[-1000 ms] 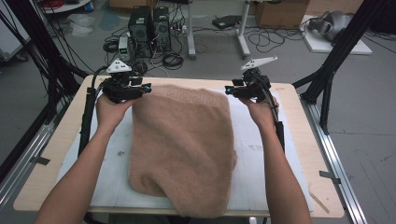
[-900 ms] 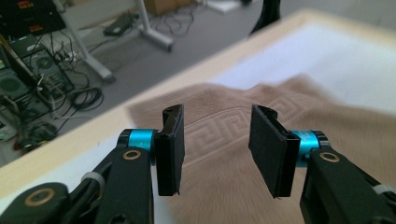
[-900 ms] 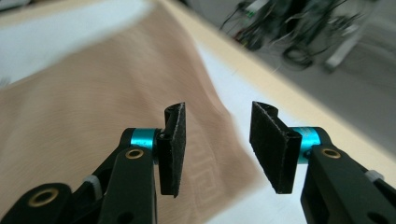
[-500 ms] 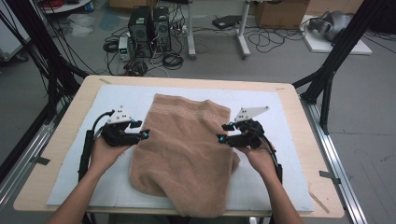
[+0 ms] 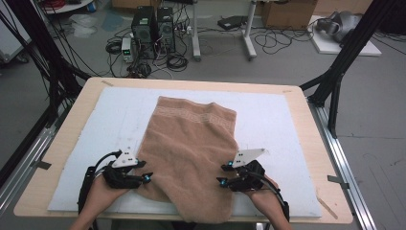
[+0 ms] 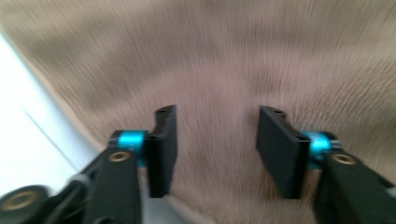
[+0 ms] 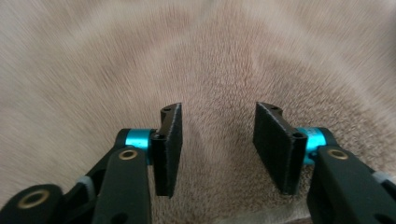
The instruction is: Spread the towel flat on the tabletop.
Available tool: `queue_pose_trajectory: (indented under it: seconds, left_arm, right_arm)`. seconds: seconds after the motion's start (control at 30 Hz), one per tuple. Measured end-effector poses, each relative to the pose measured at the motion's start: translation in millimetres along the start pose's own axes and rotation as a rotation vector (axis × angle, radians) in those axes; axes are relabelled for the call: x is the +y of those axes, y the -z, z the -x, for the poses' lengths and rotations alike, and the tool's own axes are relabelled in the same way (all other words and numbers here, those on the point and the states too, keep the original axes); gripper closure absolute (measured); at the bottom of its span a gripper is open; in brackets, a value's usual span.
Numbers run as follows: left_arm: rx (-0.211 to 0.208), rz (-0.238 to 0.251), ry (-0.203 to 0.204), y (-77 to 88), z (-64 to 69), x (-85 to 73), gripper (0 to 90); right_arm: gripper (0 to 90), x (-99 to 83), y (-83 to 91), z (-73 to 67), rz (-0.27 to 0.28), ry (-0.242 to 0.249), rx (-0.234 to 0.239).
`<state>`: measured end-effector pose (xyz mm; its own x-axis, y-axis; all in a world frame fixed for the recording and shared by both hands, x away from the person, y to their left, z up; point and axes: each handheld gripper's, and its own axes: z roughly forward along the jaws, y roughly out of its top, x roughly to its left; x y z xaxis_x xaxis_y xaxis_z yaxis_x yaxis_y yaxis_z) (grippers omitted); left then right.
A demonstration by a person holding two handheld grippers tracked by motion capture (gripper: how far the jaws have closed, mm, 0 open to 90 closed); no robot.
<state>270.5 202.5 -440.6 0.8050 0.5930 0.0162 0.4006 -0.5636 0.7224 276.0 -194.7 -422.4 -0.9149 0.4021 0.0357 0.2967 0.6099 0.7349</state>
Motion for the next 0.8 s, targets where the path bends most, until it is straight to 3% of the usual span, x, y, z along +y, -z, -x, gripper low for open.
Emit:
queue_pose_trajectory:
  seconds: [0.1, 0.2, 0.33, 0.53, 0.67, 0.8]
  left_arm:
    - [-0.010, 0.023, 0.005, -0.1, -1.7, -1.2, 65.8]
    - [-0.007, 0.017, -0.011, -0.9, -0.7, 0.8, 82.4]
    - [0.000, 0.012, 0.000, 0.3, -3.0, 5.1, 85.2]
    - [0.047, 0.093, 0.019, 14.3, -12.0, 19.5, 85.6]
    - [0.092, 0.135, 0.028, 22.0, -24.6, 39.7, 85.6]
    - [0.150, 0.145, 0.037, 16.5, -44.9, 62.1, 85.6]
  right_arm:
    - [68.3, -5.7, -13.6, 1.4, -0.029, -0.001, 0.003]
    - [83.0, -4.4, -17.2, 5.6, -0.012, 0.005, 0.020]
    - [86.4, 4.0, -14.3, 5.9, -0.034, 0.045, 0.015]
    - [87.0, 24.1, 7.0, 12.4, -0.006, 0.085, -0.021]
    - [87.0, 40.1, 19.1, 26.8, 0.006, 0.095, -0.066]
    - [87.0, 55.3, 26.3, 48.7, 0.015, 0.077, -0.118]
